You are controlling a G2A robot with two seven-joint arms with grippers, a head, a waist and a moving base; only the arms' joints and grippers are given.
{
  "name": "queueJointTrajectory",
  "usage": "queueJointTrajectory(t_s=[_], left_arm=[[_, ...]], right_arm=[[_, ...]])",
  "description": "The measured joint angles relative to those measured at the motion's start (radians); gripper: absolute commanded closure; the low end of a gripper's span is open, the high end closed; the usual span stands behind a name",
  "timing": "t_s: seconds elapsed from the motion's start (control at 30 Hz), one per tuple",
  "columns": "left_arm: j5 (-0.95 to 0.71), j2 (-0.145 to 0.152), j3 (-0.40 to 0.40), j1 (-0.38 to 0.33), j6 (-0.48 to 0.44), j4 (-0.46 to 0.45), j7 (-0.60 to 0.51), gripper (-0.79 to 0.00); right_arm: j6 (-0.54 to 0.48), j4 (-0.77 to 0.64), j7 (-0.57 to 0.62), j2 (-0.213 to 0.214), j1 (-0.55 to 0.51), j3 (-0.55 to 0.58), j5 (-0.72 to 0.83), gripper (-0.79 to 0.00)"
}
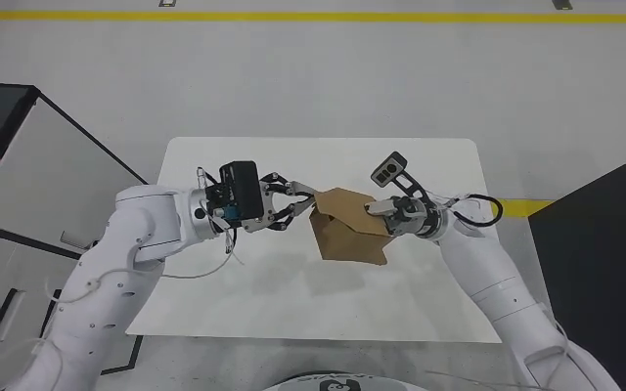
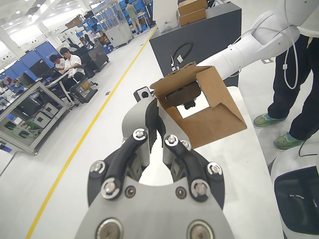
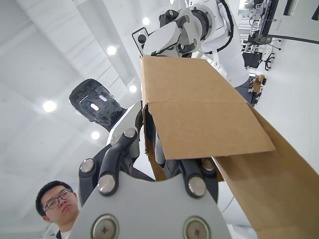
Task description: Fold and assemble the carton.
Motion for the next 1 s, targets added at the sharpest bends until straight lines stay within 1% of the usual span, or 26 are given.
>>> queueJointTrajectory(t_s=[0.33,0.7,1.0], left_arm=[[-0.001,-0.002,0.002,-0.008,-0.003,-0.010,-0.002,0.000],[0.021,-0.002,0.001,-0.013,-0.012,-0.022,-0.006,0.000],[0.032,-0.004,0.019,-0.025,-0.022,-0.019,-0.013,0.000]], right_arm=[[0.033,0.019,0.000,-0.011,0.007,-0.023,0.059,0.000],[0.056,0.046,0.000,-0.021,0.022,-0.036,0.072,0.000],[0.068,0.071,-0.003,-0.032,0.036,-0.045,0.077,0.000]])
